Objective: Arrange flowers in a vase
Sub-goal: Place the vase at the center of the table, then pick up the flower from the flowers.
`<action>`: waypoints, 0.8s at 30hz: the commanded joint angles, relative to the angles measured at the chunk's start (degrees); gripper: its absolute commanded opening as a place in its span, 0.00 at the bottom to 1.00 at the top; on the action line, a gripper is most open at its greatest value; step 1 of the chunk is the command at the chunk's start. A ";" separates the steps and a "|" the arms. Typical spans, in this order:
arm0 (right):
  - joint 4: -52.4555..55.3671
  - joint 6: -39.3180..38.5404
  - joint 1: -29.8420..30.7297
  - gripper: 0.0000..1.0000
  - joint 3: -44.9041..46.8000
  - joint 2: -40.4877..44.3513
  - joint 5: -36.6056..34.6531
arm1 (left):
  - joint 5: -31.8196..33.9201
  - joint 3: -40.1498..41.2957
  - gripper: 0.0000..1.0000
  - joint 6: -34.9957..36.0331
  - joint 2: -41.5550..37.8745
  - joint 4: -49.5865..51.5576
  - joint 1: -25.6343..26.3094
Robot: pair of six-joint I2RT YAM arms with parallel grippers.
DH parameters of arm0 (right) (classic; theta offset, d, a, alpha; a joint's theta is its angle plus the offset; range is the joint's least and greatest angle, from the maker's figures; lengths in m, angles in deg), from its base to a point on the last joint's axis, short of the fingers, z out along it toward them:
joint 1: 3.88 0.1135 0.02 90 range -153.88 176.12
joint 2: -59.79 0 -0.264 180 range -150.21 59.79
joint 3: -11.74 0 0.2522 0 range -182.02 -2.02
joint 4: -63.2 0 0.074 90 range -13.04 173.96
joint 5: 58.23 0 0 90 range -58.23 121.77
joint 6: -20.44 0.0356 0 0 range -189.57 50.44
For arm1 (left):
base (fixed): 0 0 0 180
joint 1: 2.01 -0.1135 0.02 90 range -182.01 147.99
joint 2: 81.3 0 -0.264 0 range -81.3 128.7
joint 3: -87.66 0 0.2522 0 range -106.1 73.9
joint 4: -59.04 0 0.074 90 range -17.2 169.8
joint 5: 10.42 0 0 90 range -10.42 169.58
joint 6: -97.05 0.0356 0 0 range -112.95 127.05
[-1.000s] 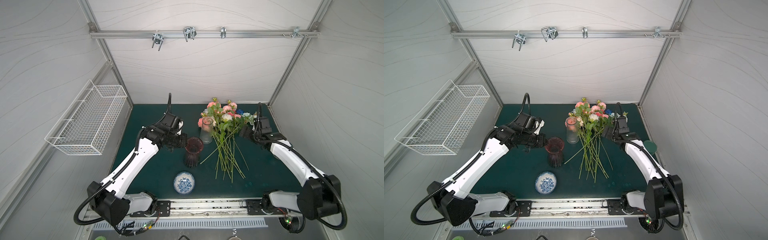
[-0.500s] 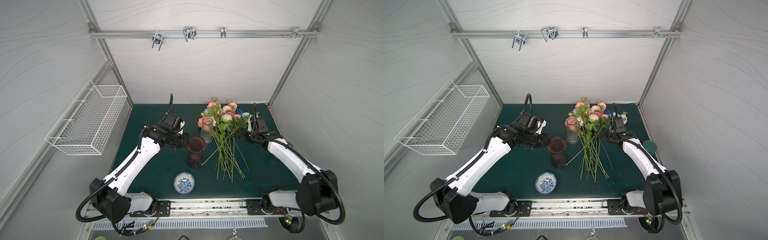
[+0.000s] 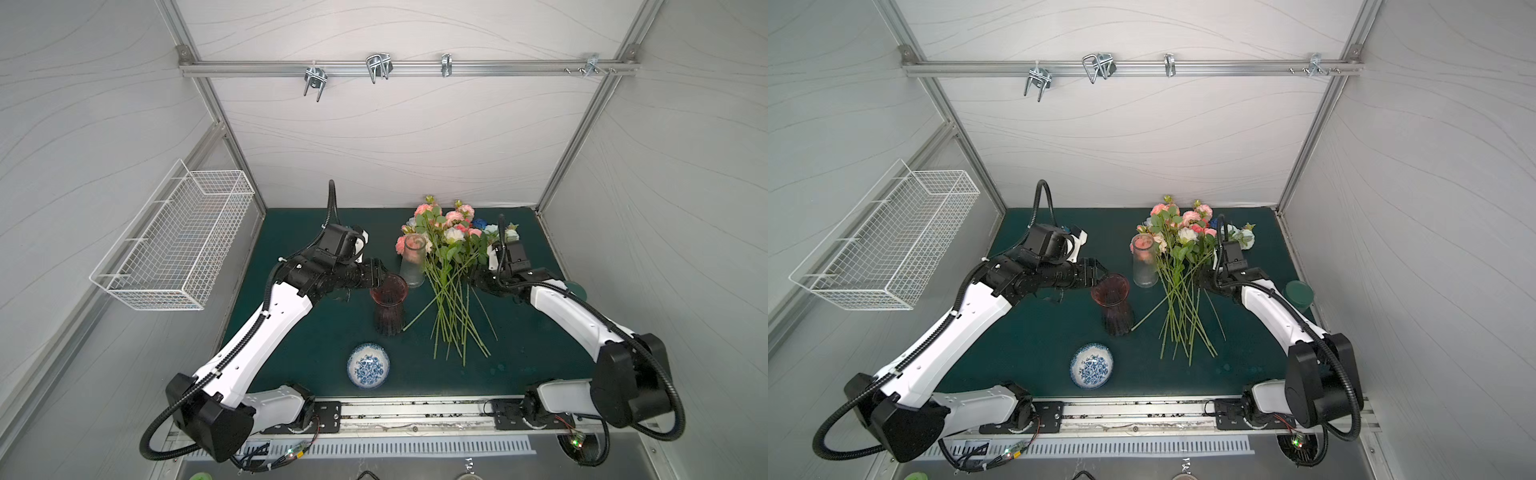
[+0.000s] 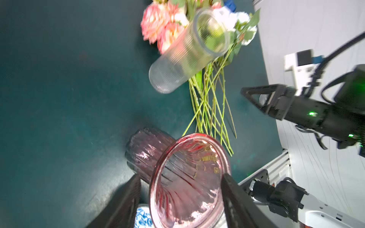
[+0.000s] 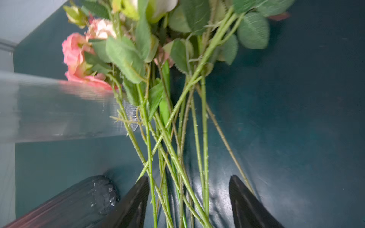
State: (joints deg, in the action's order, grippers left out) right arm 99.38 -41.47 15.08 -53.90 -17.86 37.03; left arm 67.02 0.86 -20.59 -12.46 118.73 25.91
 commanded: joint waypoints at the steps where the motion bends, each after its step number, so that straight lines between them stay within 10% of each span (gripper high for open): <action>1: -1.12 -4.19 4.04 0.66 -2.44 -2.99 1.43 | 4.95 -1.22 0.70 0.54 -5.08 -3.94 0.07; 6: 0.09 -5.44 9.30 0.58 -9.21 -11.55 -1.21 | 11.51 1.84 0.91 2.38 -12.97 -6.64 0.09; 24: 1.19 -1.19 10.75 0.21 -19.38 -27.46 -9.38 | 15.36 6.33 0.91 4.77 -17.82 -3.48 0.11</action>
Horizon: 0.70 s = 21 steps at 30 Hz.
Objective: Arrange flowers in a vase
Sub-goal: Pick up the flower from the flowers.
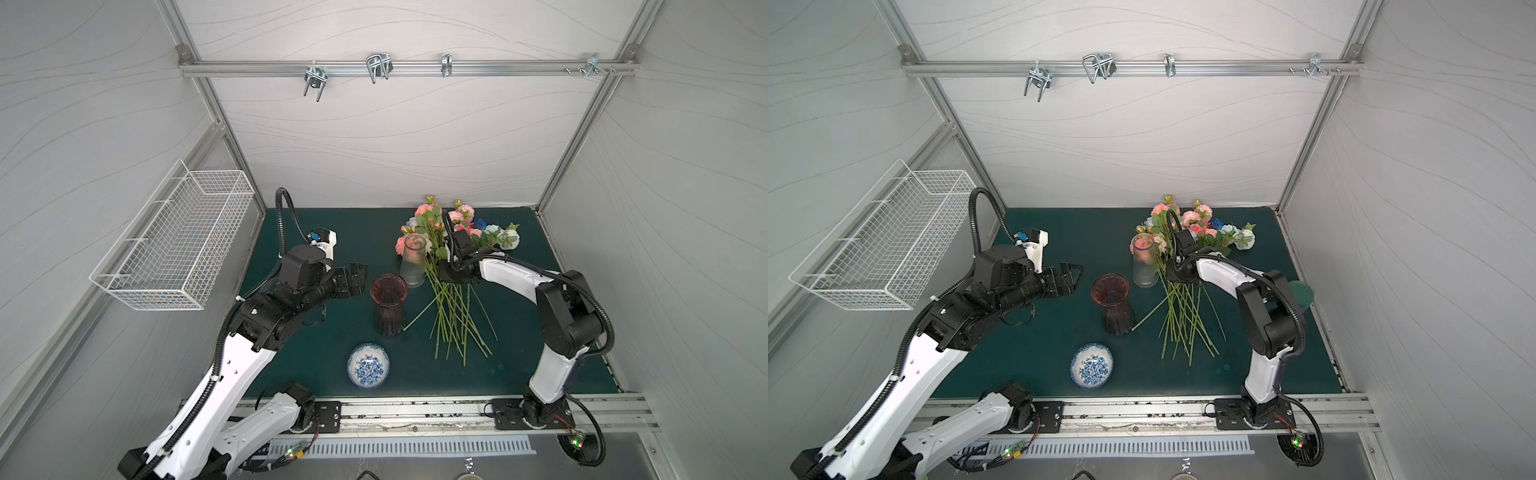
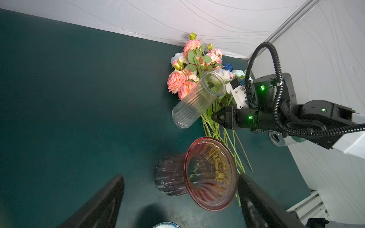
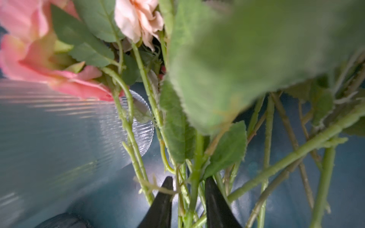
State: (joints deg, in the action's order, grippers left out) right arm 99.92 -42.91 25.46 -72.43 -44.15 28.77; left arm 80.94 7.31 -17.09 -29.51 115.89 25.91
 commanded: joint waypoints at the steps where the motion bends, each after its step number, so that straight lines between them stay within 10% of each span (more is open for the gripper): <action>1: 0.28 0.27 0.36 0.15 -0.70 -1.22 -0.92 | 1.49 0.03 0.91 1.37 -0.81 -0.64 0.10; 5: -0.58 -0.59 0.36 0.00 -0.04 -0.30 -0.88 | 1.75 0.46 0.91 1.46 -1.10 -0.55 0.07; 21: -7.34 -4.02 -2.92 0.00 14.57 29.83 1.64 | 5.36 2.49 0.91 0.85 -2.82 -1.08 0.07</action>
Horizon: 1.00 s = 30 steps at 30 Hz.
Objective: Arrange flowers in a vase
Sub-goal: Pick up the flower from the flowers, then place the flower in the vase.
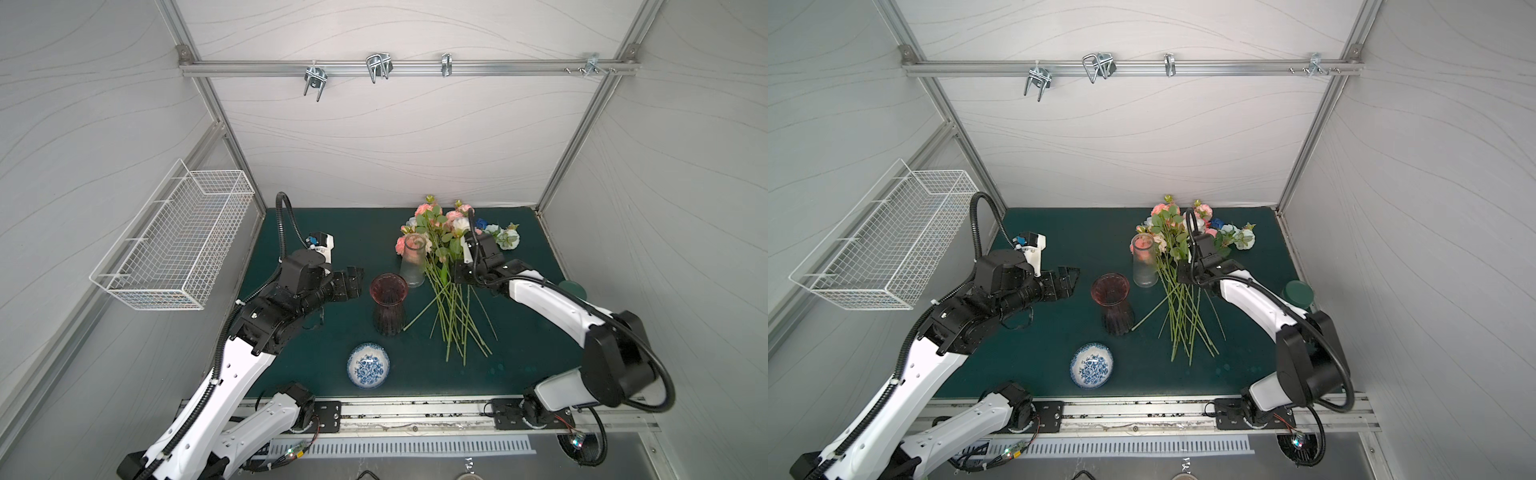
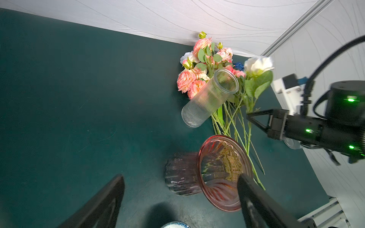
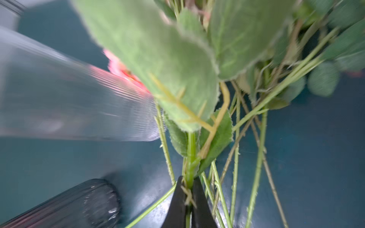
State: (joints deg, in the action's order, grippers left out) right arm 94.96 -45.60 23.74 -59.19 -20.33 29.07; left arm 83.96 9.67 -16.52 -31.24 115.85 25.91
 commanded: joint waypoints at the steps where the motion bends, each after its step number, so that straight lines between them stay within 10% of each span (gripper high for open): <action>1: -2.40 -2.07 -1.25 0.00 1.59 8.38 1.71 | 2.68 0.24 0.91 0.27 -1.37 -0.98 0.06; 11: -1.09 -11.70 8.14 0.00 -8.52 24.83 2.55 | 0.63 2.50 0.92 1.23 -6.18 -3.01 0.04; 20: -7.04 -24.14 28.73 0.00 -30.73 11.54 1.74 | 2.51 2.97 0.92 2.39 -12.74 -1.06 0.07; 30: -20.31 -28.89 30.03 0.00 -38.64 -4.12 2.37 | 2.53 3.08 0.89 2.57 -16.21 1.32 0.11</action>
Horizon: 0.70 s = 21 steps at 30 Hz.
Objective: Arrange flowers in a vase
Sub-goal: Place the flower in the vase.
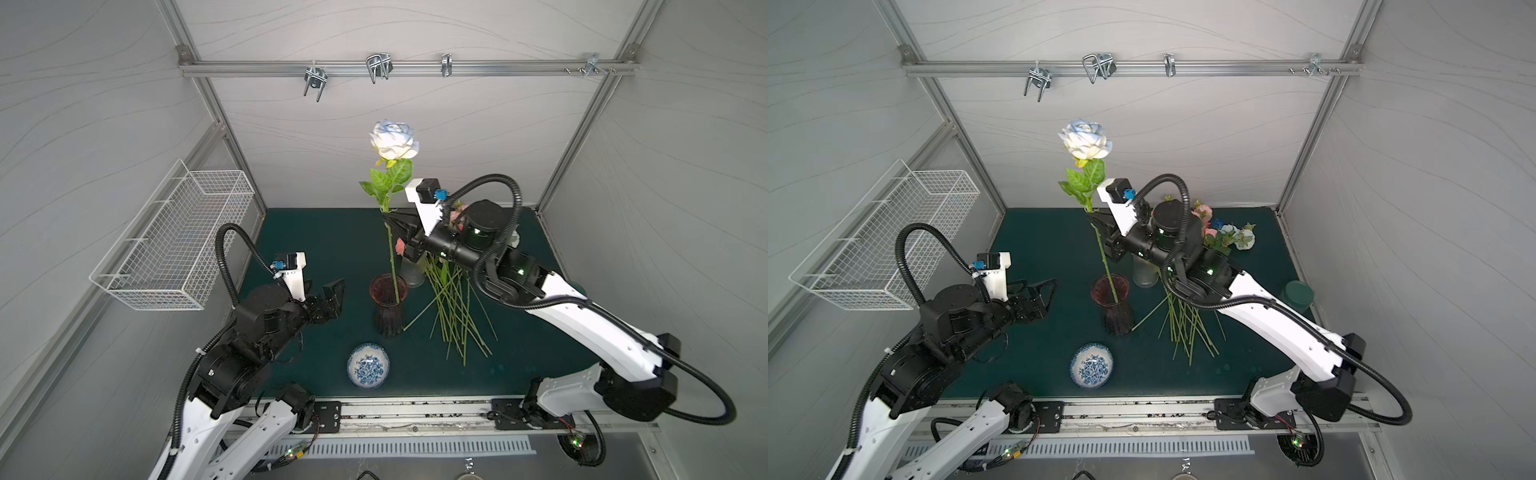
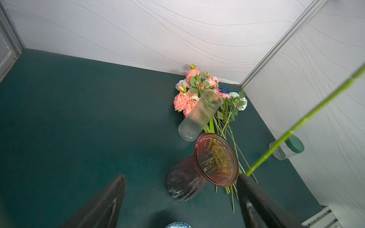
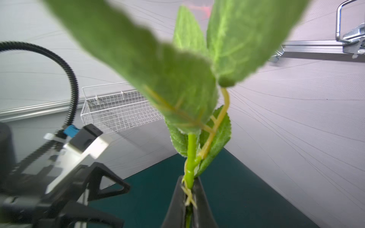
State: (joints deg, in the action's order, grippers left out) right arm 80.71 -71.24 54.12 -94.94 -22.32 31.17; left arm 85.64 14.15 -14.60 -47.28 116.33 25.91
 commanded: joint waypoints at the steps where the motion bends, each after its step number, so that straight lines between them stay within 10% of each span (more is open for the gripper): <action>1: -6.17 -3.10 -0.66 0.00 -3.99 -3.24 0.58 | 1.07 -1.43 0.89 0.60 -0.26 1.07 0.05; 17: -17.38 1.85 -1.26 0.00 20.21 -0.58 -0.10 | 1.14 1.11 0.90 0.31 -2.65 -0.92 0.08; 21: -16.64 3.82 -1.01 0.37 25.19 1.64 -1.38 | 1.23 1.72 0.90 -0.11 -2.48 -1.65 0.07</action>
State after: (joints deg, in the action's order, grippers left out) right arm 67.38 -69.03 53.05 -71.14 -24.61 30.89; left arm 86.25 15.86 -14.55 -49.53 117.75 25.91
